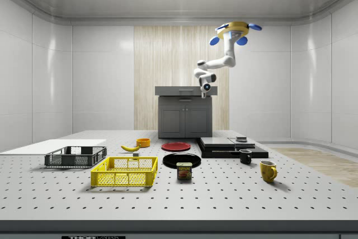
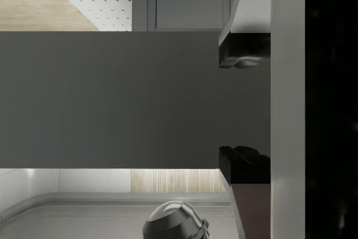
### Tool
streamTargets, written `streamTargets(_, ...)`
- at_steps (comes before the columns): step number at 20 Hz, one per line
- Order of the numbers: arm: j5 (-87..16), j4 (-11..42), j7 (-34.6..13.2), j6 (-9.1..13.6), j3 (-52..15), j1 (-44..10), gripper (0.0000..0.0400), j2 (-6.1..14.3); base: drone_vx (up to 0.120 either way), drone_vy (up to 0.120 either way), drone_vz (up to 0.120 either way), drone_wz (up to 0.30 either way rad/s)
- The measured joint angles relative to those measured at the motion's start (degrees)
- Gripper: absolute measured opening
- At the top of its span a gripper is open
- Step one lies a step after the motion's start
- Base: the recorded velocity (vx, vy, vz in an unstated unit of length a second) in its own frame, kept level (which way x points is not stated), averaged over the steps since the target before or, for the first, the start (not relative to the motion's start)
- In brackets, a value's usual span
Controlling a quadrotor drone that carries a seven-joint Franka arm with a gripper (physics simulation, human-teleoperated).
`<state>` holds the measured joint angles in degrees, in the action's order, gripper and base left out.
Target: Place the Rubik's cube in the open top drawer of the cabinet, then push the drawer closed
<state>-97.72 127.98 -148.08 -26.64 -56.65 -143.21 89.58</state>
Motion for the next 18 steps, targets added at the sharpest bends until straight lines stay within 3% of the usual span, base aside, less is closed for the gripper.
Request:
streamTargets(4,0.43,-0.17,-0.15,-0.27,0.23,-0.43,0.0131,0.35,0.110,0.000,0.000,0.000)
streamTargets(6,0.61,-0.22,-0.21,-0.43,0.33,-0.60,0.0121,0.52,0.000,-0.100,0.000,0.000)
streamTargets(8,0.79,-0.26,-0.26,-0.59,0.41,-0.75,0.0115,0.69,0.000,-0.080,0.000,0.000)
streamTargets(18,-2.88,3.09,2.37,-2.14,2.29,3.29,0.0106,3.30,0.000,0.000,0.000,0.000)
